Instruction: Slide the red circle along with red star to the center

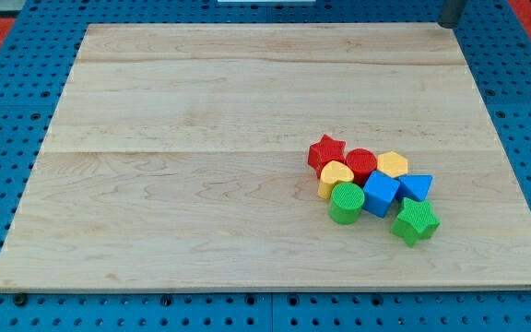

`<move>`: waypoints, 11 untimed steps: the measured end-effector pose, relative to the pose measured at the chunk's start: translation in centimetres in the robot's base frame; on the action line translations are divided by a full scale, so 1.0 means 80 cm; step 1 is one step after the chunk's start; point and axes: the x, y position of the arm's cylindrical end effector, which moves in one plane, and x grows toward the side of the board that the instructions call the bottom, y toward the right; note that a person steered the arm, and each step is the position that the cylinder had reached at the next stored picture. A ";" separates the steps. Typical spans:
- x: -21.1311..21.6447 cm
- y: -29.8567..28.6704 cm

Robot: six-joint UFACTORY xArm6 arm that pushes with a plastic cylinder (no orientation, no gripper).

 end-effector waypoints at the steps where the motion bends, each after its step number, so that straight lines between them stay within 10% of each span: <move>1: 0.000 0.000; 4: 0.028 0.020; 6: 0.291 0.058; 8: 0.438 -0.040; 11: 0.377 -0.166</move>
